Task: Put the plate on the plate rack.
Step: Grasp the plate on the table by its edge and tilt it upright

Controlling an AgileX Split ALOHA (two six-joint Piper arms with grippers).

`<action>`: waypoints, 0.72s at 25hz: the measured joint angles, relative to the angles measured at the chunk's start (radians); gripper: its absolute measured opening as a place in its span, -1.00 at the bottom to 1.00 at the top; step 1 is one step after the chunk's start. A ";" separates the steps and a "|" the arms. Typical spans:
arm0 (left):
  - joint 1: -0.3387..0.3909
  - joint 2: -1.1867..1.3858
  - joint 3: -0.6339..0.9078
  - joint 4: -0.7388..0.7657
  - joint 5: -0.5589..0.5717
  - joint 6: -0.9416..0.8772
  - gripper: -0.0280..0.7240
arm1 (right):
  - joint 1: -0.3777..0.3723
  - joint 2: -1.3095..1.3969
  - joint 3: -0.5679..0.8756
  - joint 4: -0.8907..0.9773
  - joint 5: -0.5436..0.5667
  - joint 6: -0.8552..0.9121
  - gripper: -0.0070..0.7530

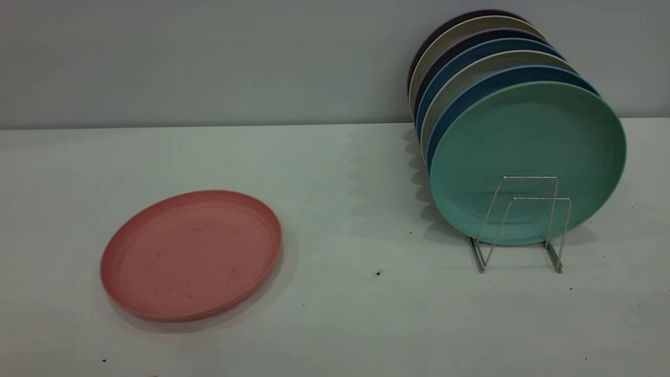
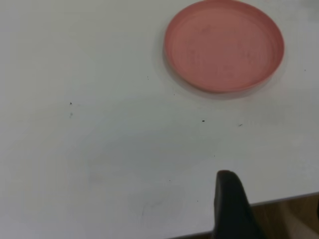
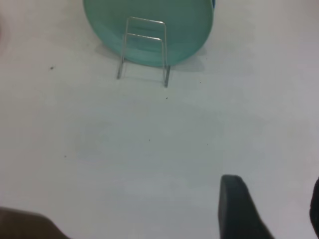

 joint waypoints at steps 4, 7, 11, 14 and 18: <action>0.000 0.001 -0.018 0.000 -0.032 0.000 0.26 | 0.000 0.000 -0.013 0.007 -0.012 0.000 -0.02; 0.000 0.051 -0.047 0.000 -0.084 -0.039 0.26 | 0.000 0.039 -0.026 0.060 -0.051 -0.004 -0.01; 0.000 0.233 -0.069 0.000 -0.138 -0.079 0.26 | 0.000 0.151 -0.028 0.164 -0.124 -0.066 0.11; 0.000 0.416 -0.085 0.000 -0.192 -0.113 0.26 | 0.000 0.269 -0.028 0.248 -0.177 -0.151 0.22; 0.000 0.693 -0.104 -0.002 -0.303 -0.148 0.26 | 0.000 0.443 -0.028 0.362 -0.236 -0.288 0.26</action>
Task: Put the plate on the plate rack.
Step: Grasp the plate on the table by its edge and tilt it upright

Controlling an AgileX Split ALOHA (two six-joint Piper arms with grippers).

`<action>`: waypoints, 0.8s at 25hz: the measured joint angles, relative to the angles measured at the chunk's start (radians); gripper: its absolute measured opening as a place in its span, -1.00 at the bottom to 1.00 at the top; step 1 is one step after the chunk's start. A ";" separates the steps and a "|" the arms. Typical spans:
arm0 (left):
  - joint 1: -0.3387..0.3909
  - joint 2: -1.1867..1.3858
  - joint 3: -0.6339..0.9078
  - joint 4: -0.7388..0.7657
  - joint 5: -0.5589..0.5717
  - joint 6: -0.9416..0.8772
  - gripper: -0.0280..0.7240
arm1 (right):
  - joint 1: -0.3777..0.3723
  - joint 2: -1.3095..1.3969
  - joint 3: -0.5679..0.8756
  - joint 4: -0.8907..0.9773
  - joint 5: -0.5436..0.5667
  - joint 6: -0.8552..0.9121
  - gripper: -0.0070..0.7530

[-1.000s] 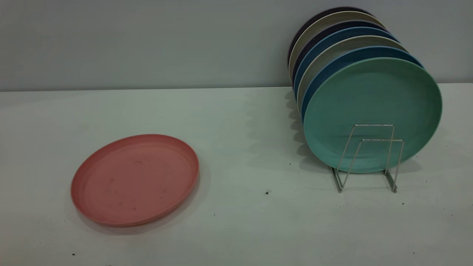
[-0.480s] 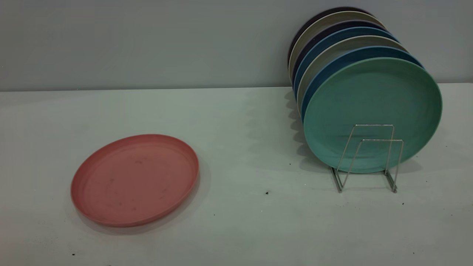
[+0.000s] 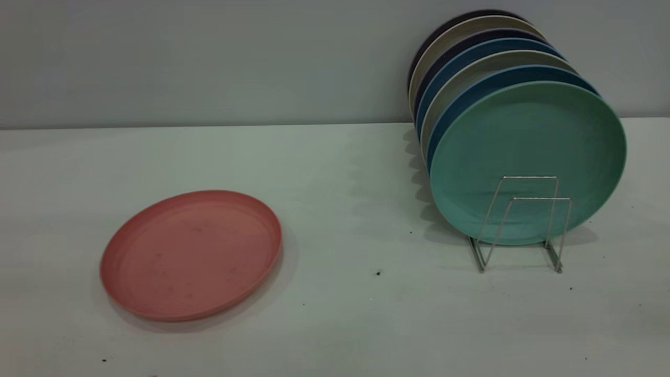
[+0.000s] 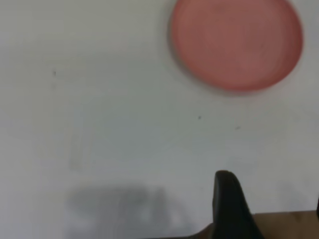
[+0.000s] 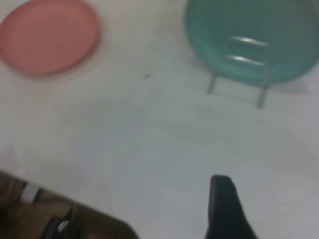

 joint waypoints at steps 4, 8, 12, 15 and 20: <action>0.000 0.267 -0.033 -0.012 -0.133 -0.004 0.26 | 0.000 0.148 0.000 0.095 -0.045 -0.117 0.27; 0.000 0.525 -0.092 -0.062 -0.230 0.022 0.26 | 0.000 0.253 0.000 0.157 -0.071 -0.198 0.27; 0.007 0.764 -0.152 -0.179 -0.300 0.143 0.26 | 0.000 0.299 0.000 0.177 -0.081 -0.235 0.27; 0.048 0.922 -0.202 -0.293 -0.322 0.267 0.26 | 0.000 0.303 0.000 0.177 -0.089 -0.243 0.27; 0.131 1.139 -0.271 -0.556 -0.348 0.549 0.26 | 0.000 0.304 0.000 0.181 -0.091 -0.250 0.27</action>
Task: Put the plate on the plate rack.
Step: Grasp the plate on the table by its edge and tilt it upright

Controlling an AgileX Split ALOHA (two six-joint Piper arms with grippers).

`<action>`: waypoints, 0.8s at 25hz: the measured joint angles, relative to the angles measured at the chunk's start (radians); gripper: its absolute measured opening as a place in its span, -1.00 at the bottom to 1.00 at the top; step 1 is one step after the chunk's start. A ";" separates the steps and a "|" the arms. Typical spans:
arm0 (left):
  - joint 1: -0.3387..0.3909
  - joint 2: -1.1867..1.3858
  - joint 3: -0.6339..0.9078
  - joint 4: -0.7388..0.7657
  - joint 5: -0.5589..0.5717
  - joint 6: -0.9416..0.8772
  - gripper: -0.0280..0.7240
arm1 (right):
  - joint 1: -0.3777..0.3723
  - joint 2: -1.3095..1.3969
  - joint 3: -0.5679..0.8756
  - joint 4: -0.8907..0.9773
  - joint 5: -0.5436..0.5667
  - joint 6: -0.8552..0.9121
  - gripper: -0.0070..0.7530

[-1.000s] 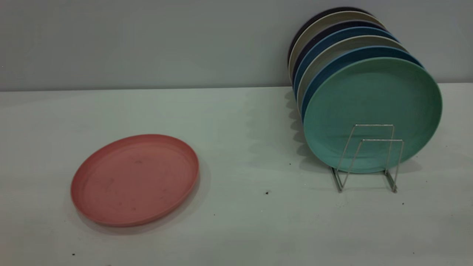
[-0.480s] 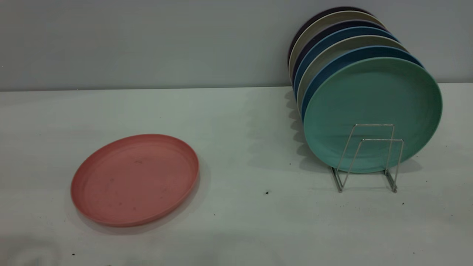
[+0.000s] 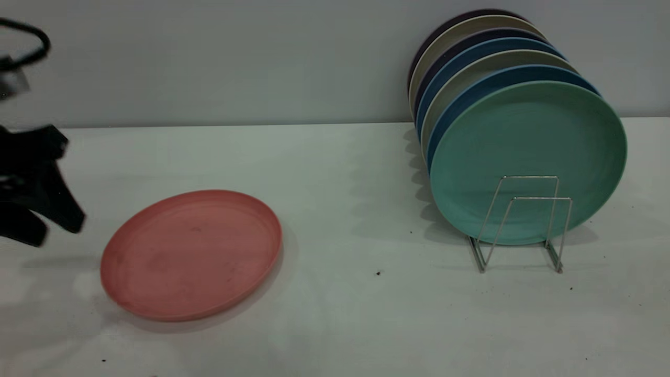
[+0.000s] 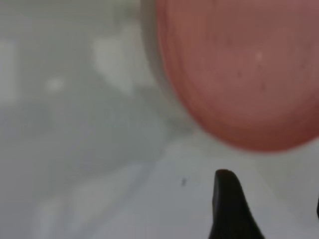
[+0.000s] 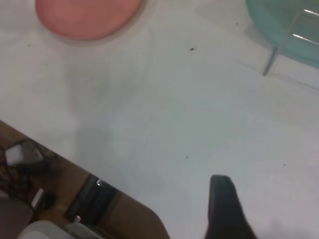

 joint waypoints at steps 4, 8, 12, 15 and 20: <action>0.001 0.120 -0.012 -0.141 -0.065 0.106 0.26 | 0.000 0.000 0.000 0.000 -0.005 -0.004 0.27; 0.001 0.203 -0.015 -0.164 -0.101 0.122 0.26 | 0.000 0.000 0.000 0.000 -0.006 -0.004 0.27; 0.001 0.241 -0.015 -0.171 -0.138 0.125 0.26 | 0.000 0.000 0.000 0.001 -0.009 -0.007 0.27; 0.001 0.265 -0.015 -0.198 -0.161 0.135 0.26 | 0.000 0.000 0.000 0.001 -0.011 -0.007 0.27; 0.001 0.315 -0.015 -0.337 -0.166 0.249 0.26 | 0.000 0.000 0.000 0.002 -0.016 -0.007 0.27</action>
